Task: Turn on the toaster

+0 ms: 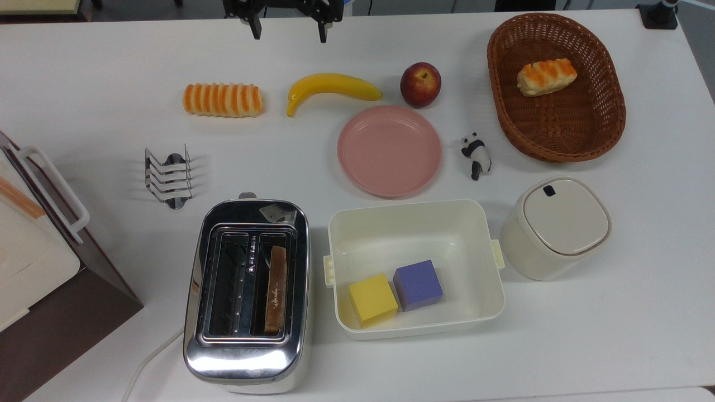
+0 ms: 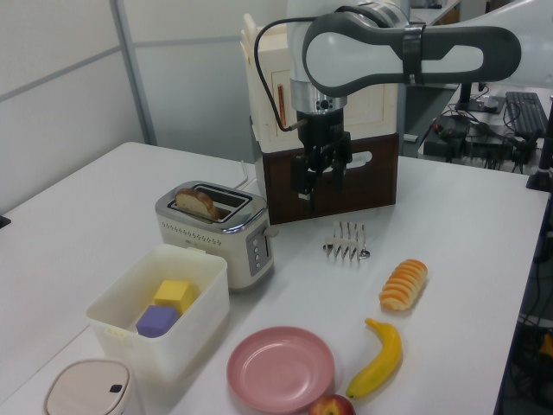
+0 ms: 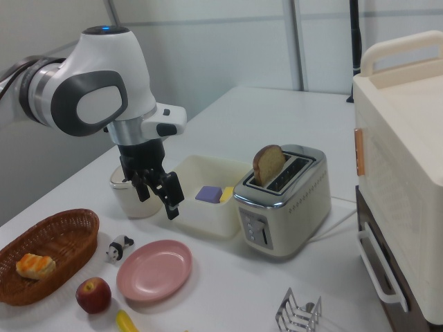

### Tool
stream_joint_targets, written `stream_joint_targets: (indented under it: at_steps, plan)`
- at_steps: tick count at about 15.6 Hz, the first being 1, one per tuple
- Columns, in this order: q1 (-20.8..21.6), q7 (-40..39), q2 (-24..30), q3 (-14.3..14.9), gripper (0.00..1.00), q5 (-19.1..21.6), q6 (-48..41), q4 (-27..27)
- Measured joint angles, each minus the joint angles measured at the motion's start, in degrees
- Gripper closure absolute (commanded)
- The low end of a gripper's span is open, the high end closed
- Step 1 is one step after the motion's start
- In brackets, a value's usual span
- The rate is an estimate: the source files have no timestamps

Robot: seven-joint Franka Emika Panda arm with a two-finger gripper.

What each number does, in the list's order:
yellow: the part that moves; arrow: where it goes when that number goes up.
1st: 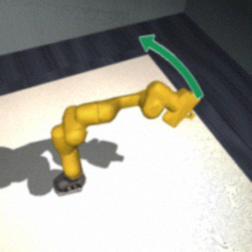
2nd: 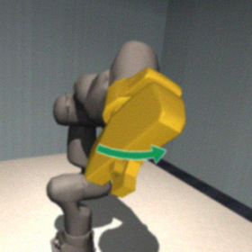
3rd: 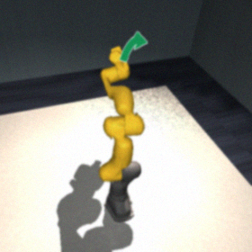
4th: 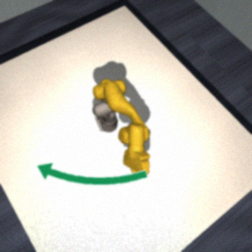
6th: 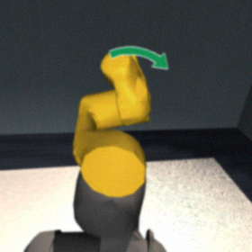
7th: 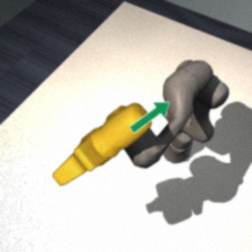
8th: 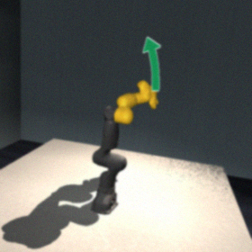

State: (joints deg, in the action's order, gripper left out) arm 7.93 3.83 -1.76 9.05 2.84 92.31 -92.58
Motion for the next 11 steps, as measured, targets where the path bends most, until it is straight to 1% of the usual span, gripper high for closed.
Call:
stream_joint_targets:
  at_steps: [5, 11]
  plan:
    - [0.0, -2.6, -0.8, 0.0, 0.0, -1.2, 0.0, 0.0]
    - [-0.1, -5.0, -0.8, 0.2, 0.0, -1.2, 0.0, 0.0]
